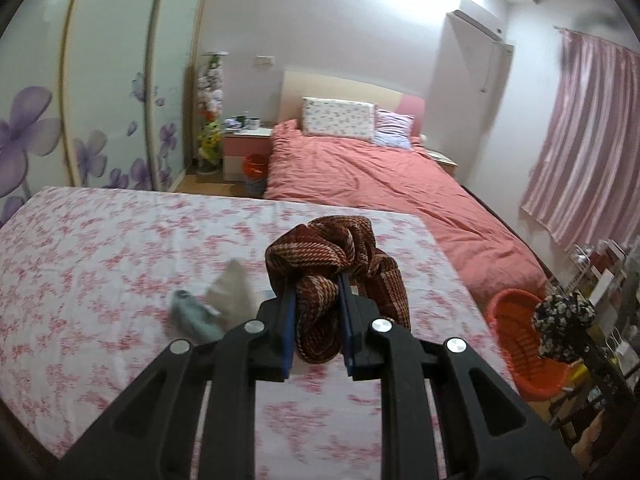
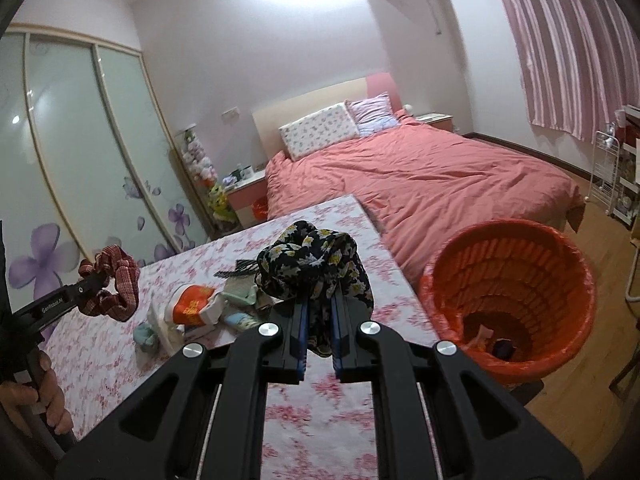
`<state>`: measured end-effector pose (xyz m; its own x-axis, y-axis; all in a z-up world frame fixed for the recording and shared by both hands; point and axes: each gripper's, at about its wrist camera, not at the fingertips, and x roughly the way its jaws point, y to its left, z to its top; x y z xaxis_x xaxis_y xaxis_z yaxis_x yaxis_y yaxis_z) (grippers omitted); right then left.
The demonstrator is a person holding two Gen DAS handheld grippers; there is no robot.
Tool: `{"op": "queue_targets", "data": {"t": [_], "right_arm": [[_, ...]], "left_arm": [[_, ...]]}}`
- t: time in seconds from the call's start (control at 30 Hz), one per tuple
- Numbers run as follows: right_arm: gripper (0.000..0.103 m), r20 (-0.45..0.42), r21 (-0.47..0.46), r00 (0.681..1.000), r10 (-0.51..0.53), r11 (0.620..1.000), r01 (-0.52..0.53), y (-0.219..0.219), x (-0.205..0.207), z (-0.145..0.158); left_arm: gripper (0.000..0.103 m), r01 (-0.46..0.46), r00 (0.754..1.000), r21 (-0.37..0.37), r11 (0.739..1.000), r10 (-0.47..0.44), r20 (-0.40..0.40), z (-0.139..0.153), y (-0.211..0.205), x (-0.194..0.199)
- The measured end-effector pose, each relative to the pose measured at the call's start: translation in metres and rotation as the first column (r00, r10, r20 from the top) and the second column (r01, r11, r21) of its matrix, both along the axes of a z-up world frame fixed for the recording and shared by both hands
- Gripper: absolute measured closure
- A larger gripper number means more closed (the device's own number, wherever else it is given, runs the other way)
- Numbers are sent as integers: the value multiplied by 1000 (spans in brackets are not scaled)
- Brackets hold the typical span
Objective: Collect trash
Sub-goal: 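Carry both scrunchies to the orange basket and open both tools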
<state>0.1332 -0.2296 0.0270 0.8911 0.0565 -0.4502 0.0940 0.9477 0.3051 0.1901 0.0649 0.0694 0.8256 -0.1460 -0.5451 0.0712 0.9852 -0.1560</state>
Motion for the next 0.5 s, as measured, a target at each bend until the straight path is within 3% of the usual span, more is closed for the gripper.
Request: {"op": "queue_targets", "data": {"t": [0.23,0.5], "right_arm": [[94,19,32,997,-81,996,80,-41,-9,-3],[94,25,60,984,-174,983,172,-83,-10,-9]], "left_arm": [[84,121,993,-9,993,-121,6,3,-63,-3],[84,282,959,-38,959,-283,-11,-6,-141,3]]}}
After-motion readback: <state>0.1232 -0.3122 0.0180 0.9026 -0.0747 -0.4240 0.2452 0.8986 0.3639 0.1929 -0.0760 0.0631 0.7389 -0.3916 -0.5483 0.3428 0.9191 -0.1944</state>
